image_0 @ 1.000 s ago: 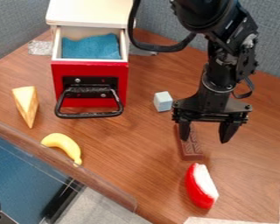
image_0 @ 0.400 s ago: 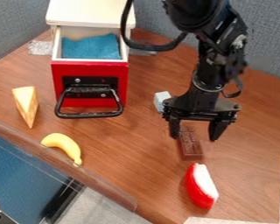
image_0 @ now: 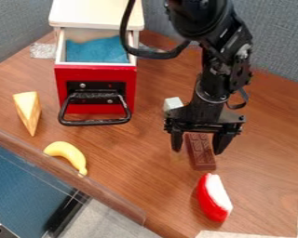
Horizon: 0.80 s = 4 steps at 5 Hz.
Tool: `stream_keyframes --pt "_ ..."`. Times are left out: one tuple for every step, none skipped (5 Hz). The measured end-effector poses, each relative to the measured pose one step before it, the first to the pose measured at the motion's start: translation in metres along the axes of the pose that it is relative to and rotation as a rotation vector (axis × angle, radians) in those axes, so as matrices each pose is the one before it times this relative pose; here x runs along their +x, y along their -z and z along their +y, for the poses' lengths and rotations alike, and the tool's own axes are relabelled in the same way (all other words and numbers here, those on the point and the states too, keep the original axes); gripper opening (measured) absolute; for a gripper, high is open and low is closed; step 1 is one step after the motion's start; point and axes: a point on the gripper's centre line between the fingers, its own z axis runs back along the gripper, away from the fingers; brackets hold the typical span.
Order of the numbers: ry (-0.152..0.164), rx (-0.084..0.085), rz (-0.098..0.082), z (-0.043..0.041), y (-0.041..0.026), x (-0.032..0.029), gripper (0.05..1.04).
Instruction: Put the chocolate inside the drawer
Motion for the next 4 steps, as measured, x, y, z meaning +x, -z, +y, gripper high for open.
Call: stream_keyframes --pt "0.0143 -0.007 -0.0139 -0.00598 0.00148 -0.00309 1.001" --pt "-0.0222 0.0015 -0.0159 -0.00074 0.00085 0.00144 1.001" --pt "0.008 0.0102 -0.002 -0.00268 0.00806 -0.00318 1.001" --pt "0.0071 -0.0007 -0.0112 -0.00371 0.00209 0.00264 1.001"
